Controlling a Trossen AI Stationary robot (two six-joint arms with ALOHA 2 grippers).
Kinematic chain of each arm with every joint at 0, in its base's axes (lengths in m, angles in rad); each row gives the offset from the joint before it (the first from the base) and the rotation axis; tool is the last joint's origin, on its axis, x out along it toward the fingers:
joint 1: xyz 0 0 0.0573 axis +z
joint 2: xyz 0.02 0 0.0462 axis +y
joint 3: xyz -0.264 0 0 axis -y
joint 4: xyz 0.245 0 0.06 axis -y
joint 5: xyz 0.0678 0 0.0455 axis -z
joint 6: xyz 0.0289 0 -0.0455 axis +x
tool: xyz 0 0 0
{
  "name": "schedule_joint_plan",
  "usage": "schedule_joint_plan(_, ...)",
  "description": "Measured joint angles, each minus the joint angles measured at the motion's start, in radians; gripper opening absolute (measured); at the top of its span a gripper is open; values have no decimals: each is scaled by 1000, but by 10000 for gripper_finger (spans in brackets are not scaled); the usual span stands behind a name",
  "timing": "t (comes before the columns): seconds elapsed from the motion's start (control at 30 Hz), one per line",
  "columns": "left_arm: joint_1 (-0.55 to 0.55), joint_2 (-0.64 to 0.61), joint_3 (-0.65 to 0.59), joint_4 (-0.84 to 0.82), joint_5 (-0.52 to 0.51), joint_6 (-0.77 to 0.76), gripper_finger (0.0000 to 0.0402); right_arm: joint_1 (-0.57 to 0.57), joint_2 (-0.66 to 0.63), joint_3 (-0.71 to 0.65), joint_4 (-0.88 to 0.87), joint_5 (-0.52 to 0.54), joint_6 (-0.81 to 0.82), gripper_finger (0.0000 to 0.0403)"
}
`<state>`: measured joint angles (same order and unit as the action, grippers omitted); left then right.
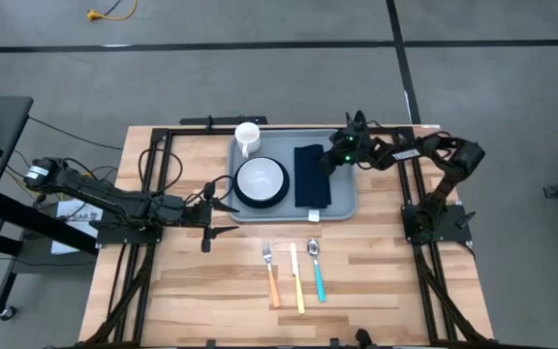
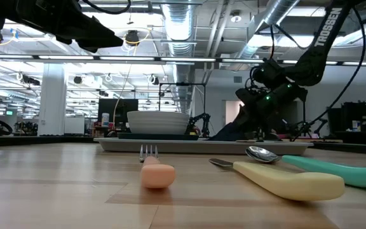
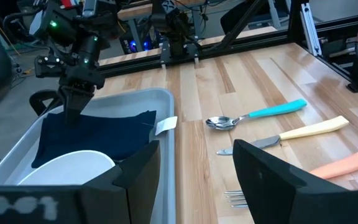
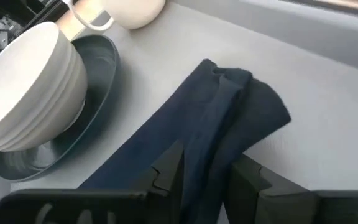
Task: Set up tray
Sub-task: Put the dark blue napkin on the blue tray to the right of the dark green plate, then put the orange fork on top of the dark blue napkin
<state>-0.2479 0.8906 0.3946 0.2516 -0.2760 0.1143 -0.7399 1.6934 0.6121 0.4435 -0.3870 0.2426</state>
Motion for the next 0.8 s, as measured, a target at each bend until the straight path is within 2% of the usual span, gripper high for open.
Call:
schedule_joint_plan(0.17,0,0,0,0,0,2,193,0,-56,0,-67,13,-44,82)
schedule_joint_plan(0.53,0,0,0,-22,0,2,193,0,-184,0,-251,209,-93,82)
schedule_joint_plan(0.8,0,0,0,-23,0,0,193,73,-267,0,-390,206,-147,82)
